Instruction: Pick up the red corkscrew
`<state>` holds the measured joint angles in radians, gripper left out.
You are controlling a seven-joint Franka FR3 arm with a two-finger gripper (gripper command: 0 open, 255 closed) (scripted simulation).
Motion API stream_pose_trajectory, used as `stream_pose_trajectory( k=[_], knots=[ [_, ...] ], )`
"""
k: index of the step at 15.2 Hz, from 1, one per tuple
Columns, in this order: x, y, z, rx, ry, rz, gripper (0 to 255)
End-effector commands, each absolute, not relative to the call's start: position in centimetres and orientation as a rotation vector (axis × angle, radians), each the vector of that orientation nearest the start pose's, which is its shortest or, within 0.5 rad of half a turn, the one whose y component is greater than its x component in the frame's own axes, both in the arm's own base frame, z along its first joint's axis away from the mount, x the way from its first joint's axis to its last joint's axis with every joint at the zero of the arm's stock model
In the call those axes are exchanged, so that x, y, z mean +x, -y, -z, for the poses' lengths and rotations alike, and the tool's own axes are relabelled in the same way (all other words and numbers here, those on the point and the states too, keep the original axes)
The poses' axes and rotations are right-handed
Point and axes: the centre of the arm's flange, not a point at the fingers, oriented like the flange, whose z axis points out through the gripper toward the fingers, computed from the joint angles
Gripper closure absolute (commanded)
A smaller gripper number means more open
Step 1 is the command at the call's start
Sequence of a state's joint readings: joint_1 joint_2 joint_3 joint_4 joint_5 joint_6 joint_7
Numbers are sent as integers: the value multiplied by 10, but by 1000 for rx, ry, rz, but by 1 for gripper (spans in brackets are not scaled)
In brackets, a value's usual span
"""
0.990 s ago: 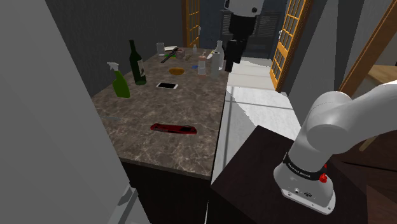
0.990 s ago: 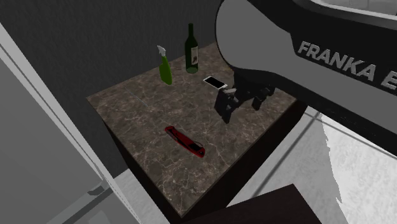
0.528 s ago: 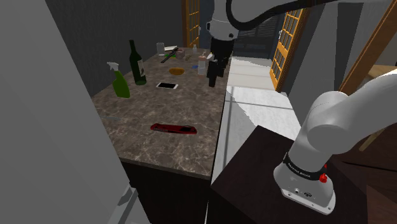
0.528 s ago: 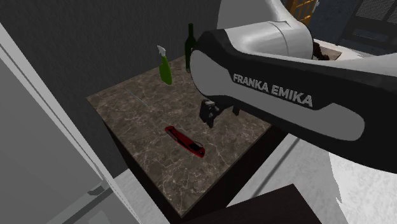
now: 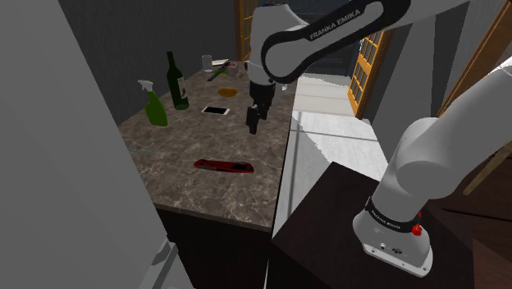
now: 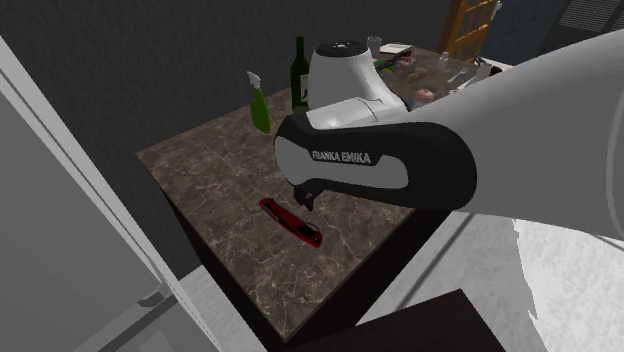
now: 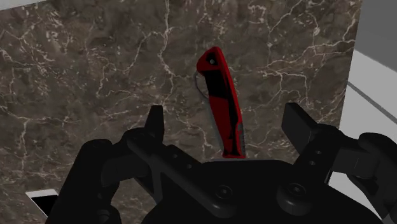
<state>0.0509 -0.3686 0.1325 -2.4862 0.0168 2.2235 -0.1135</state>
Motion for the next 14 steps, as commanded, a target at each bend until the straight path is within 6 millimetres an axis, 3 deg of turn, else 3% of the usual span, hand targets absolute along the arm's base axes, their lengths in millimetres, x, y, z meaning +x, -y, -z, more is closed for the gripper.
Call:
stream_pose_trajectory(
  k=[1,14],
  knots=[
    [442,-88,-409,-3134,468,171,0],
    [536,-137,-276,-3121,618,197,0]
  ],
)
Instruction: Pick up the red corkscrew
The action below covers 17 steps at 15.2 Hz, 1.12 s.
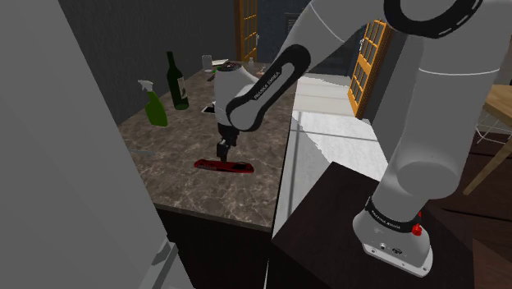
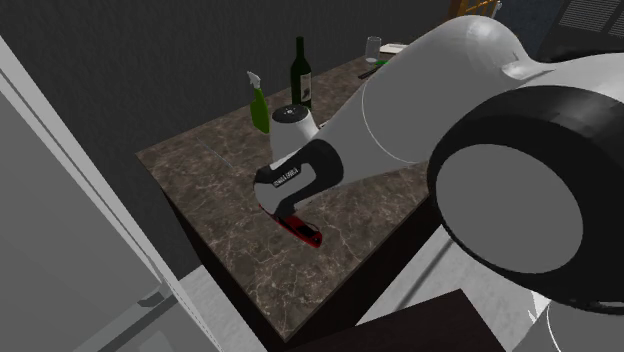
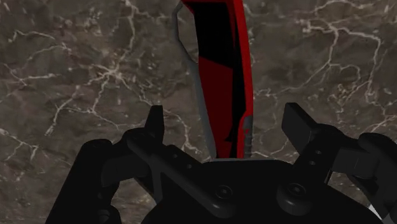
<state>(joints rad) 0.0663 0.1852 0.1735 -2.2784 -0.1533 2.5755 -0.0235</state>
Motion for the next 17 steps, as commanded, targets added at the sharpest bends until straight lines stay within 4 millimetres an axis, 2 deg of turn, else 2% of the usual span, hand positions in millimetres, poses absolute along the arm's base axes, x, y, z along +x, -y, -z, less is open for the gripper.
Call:
stream_pose_trajectory(
  k=[1,9,11,12,17],
  knots=[
    [543,-141,-265,-3119,630,199,0],
    [547,-143,-224,-3119,635,199,0],
    [547,-143,-221,-3119,635,199,0],
    [547,-143,-221,-3119,635,199,255],
    [547,-143,-221,-3119,635,199,255]
  ],
)
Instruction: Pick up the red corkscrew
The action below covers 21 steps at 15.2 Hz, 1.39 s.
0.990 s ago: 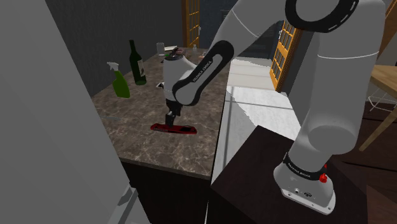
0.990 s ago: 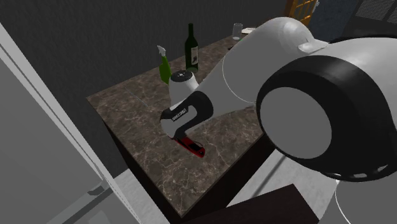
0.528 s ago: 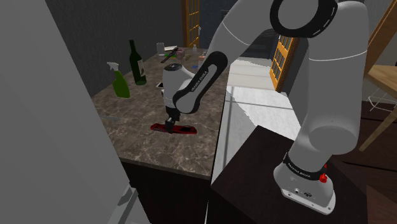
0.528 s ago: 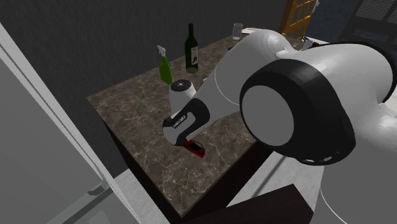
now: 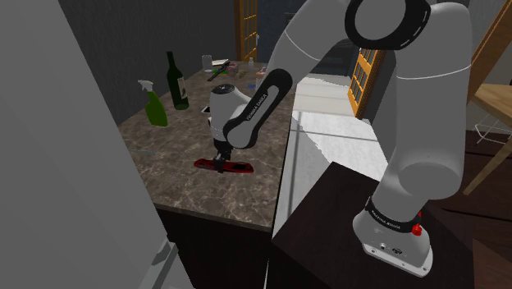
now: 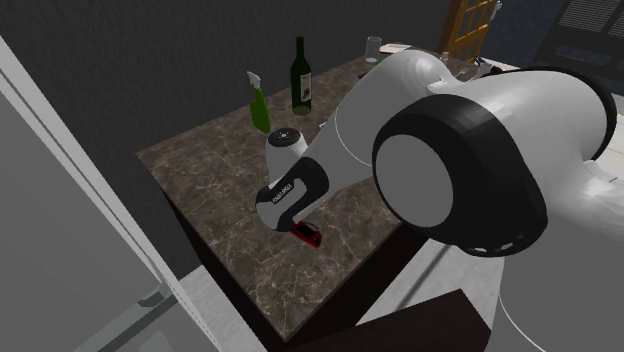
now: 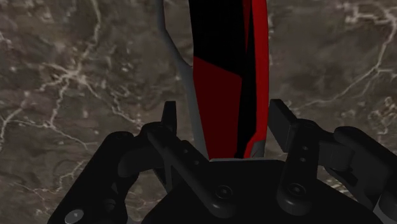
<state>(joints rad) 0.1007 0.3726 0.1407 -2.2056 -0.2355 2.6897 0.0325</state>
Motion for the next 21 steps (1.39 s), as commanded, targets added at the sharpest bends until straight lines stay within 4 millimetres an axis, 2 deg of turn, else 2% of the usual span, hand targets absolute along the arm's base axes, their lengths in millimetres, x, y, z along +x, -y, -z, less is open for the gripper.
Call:
stream_pose_trajectory(
  k=[1,4,19,21],
  knots=[
    [547,-143,-221,-3119,635,199,255],
    [547,-143,-221,-3119,635,199,255],
    [547,-143,-300,-3119,635,199,255],
    [547,-143,-301,-3119,635,199,255]
  ],
)
